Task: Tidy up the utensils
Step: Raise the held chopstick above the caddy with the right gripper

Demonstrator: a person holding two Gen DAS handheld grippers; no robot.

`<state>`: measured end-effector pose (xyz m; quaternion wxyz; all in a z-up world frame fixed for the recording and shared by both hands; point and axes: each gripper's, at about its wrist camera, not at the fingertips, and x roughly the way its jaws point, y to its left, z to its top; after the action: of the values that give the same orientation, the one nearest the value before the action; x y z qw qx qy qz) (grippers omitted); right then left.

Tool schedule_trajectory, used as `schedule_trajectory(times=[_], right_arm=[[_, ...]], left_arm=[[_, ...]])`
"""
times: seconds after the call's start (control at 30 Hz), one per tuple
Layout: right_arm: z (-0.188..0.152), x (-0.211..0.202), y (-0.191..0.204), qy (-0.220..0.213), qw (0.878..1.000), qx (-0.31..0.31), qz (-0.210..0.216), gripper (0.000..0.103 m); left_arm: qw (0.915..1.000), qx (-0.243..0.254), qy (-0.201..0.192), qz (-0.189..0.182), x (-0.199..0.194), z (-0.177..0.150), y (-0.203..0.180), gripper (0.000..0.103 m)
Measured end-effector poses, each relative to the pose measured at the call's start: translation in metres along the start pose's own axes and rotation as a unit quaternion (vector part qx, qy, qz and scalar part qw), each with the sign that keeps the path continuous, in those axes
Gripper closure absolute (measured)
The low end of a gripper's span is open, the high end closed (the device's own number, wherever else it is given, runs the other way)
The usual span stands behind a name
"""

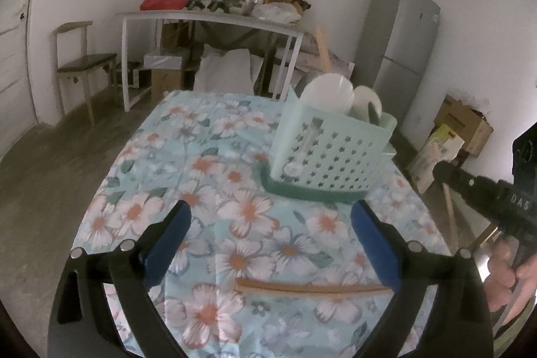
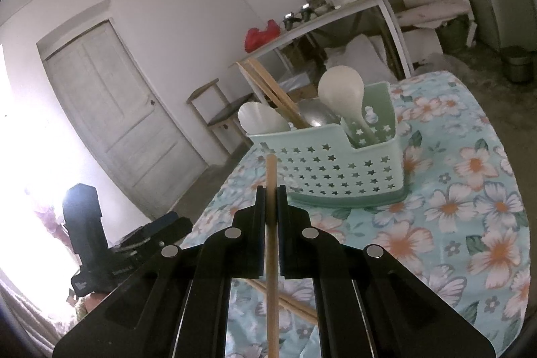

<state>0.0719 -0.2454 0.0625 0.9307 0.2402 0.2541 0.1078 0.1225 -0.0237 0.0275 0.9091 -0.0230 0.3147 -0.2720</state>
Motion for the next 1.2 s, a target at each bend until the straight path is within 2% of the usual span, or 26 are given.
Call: schedule_trajectory(times=[0.37,0.67,1.2], right_arm=[[-0.0014,0.0025,0.0010,0.006,1.000,0.003,0.002,0.098],[-0.0053,0.0076,0.0032,0.031,1.000,-0.001,0.001,0.098],[-0.0034,0.0021,0.0088,0.020,1.000,-0.016,0.000,0.098]], left_arm=[[0.9998,0.003,0.013,0.013,0.0032,-0.0052,0.0032,0.007],[0.9997,-0.006,0.017,0.015,0.0039,-0.0022,0.0069,0.007],[0.9996,-0.009,0.024,0.016,0.0084,-0.0064,0.0084,0.007]])
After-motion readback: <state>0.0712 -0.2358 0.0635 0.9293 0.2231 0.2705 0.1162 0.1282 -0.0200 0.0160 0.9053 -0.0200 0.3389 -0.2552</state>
